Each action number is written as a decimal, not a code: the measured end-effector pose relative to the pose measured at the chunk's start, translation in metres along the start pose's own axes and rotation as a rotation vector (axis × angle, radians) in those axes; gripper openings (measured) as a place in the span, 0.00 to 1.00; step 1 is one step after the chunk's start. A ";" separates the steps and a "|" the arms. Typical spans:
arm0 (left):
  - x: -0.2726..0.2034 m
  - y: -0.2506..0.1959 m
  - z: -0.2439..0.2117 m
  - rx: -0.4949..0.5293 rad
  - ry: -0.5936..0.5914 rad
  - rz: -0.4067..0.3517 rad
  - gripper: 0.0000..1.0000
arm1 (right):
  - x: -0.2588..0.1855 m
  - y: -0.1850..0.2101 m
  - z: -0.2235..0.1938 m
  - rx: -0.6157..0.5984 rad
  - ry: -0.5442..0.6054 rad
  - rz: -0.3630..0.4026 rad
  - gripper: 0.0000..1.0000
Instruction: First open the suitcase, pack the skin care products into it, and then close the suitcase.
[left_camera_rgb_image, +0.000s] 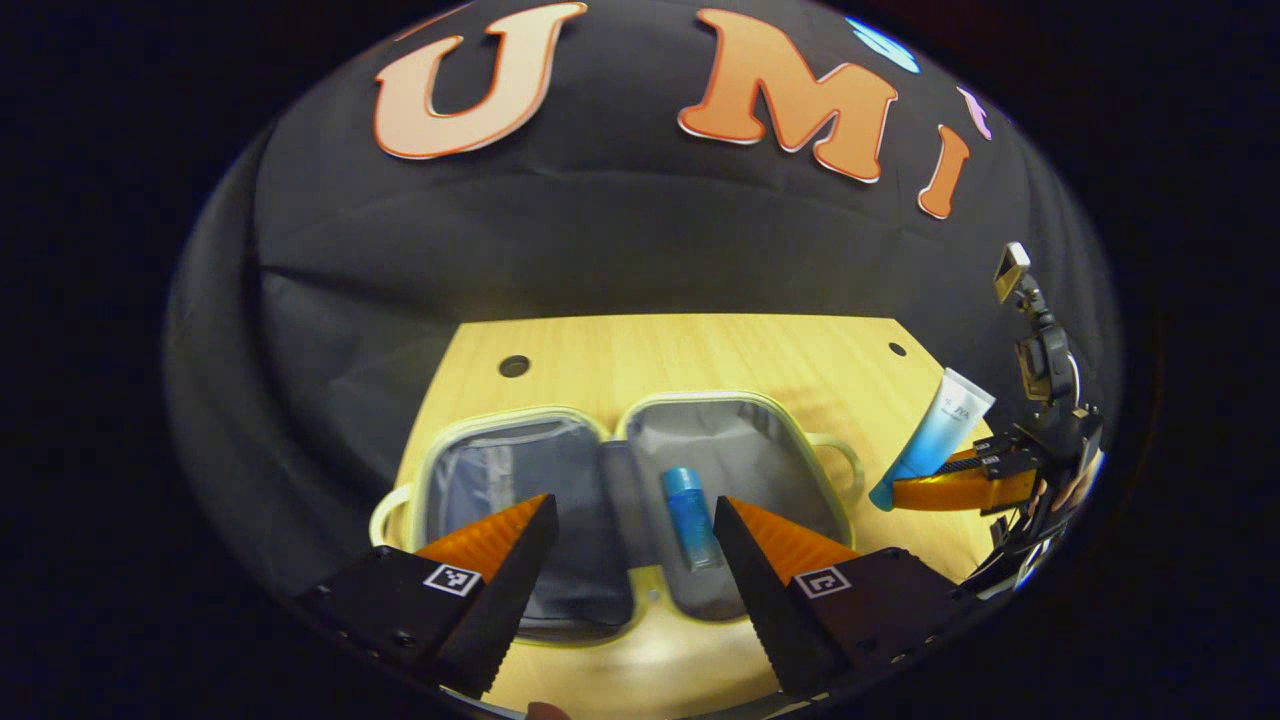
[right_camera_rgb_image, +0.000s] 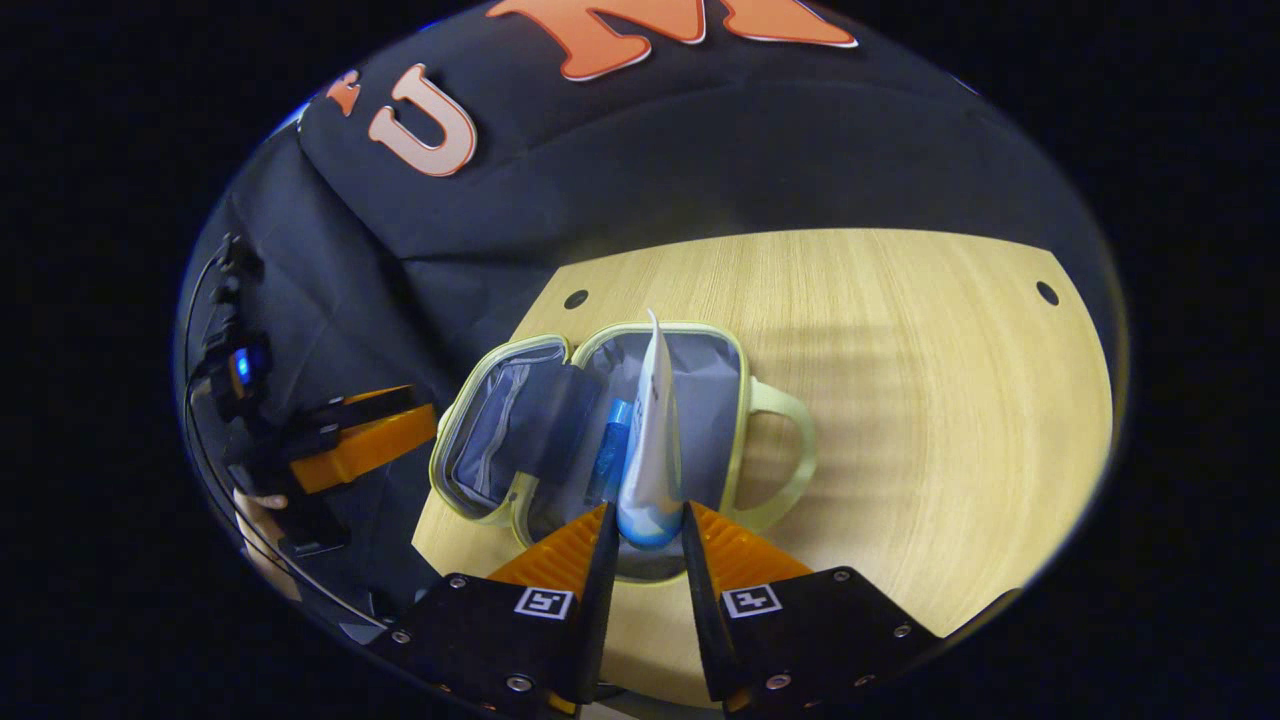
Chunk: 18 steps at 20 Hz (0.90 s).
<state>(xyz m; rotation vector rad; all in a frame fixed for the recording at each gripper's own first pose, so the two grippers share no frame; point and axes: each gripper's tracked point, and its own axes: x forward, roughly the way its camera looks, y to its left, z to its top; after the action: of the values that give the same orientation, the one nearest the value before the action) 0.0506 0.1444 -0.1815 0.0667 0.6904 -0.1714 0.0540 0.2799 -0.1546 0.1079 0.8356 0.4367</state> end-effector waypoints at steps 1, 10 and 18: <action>-0.008 0.014 -0.001 -0.005 -0.006 0.018 0.97 | 0.010 0.002 -0.003 0.014 0.020 0.000 0.40; -0.045 0.102 -0.049 -0.110 0.032 0.070 0.98 | 0.088 -0.005 -0.025 0.076 0.186 -0.105 0.41; -0.047 0.123 -0.081 -0.152 0.086 0.058 0.97 | 0.117 -0.014 -0.036 0.070 0.248 -0.209 0.40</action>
<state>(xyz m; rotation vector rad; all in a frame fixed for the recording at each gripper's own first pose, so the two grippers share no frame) -0.0143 0.2809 -0.2130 -0.0514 0.7843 -0.0605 0.1012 0.3128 -0.2637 0.0303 1.0943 0.2258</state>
